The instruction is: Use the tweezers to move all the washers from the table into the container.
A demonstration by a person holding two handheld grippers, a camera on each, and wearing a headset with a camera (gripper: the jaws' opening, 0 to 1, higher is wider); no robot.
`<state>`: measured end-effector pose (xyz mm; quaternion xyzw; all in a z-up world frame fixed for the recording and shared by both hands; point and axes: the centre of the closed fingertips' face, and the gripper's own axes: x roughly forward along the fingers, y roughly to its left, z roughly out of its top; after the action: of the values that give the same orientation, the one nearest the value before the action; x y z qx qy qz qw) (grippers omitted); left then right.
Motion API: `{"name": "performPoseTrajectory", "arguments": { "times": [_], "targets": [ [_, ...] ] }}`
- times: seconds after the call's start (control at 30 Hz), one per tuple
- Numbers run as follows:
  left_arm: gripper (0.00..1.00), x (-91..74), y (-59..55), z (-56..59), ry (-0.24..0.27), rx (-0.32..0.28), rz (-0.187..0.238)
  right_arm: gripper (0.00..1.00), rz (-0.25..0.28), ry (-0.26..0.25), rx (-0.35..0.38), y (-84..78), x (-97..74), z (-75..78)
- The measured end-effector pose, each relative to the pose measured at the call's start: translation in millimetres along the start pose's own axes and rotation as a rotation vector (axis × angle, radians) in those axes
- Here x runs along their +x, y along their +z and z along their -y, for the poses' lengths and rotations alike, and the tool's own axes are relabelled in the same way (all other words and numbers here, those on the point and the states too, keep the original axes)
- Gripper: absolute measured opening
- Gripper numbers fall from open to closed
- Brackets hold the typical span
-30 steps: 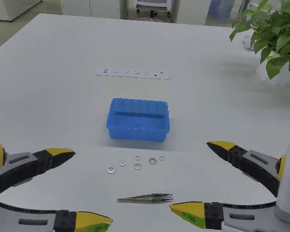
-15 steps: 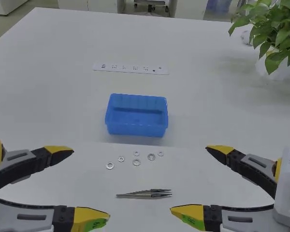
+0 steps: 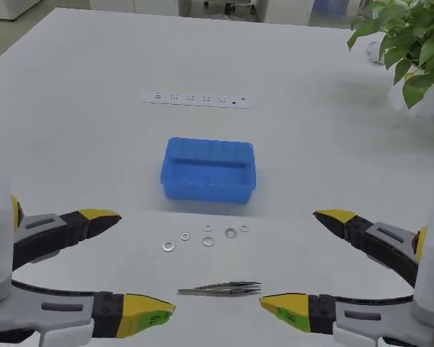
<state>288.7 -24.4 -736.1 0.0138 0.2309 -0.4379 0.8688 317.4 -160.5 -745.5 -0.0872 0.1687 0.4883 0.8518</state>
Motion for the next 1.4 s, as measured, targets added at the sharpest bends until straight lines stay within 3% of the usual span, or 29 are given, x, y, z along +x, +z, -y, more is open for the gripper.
{"name": "performPoseTrajectory", "arguments": {
  "times": [0.5, 0.9, 1.03, 1.13, 1.23, 1.4],
  "targets": [
    [0.89, 3.7, 2.3, -1.2, 0.002, 0.006, 0.000, 0.84, -0.004, -0.010, 0.004, -3.5, -2.9, 1.6],
    [0.83, 5.8, -11.9, 5.8, -0.012, 0.002, -0.024, 0.82, -0.026, 0.001, -0.008, -8.6, -3.0, -1.6],
    [0.81, 9.2, -13.7, 13.7, -0.055, -0.034, -0.018, 0.75, -0.044, 0.018, -0.022, -13.9, -3.2, -4.5],
    [0.77, 11.9, -18.5, 15.8, -0.068, -0.039, -0.028, 0.71, -0.061, 0.032, -0.040, -16.9, -2.7, -7.6],
    [0.76, 16.0, -32.2, 15.1, -0.080, -0.033, -0.077, 0.70, -0.072, 0.038, -0.037, -20.1, 0.4, -7.9],
    [0.71, 19.5, -45.6, 5.1, -0.068, -0.033, -0.109, 0.64, -0.118, 0.064, -0.070, -30.3, 7.1, -10.1]
  ]
}}
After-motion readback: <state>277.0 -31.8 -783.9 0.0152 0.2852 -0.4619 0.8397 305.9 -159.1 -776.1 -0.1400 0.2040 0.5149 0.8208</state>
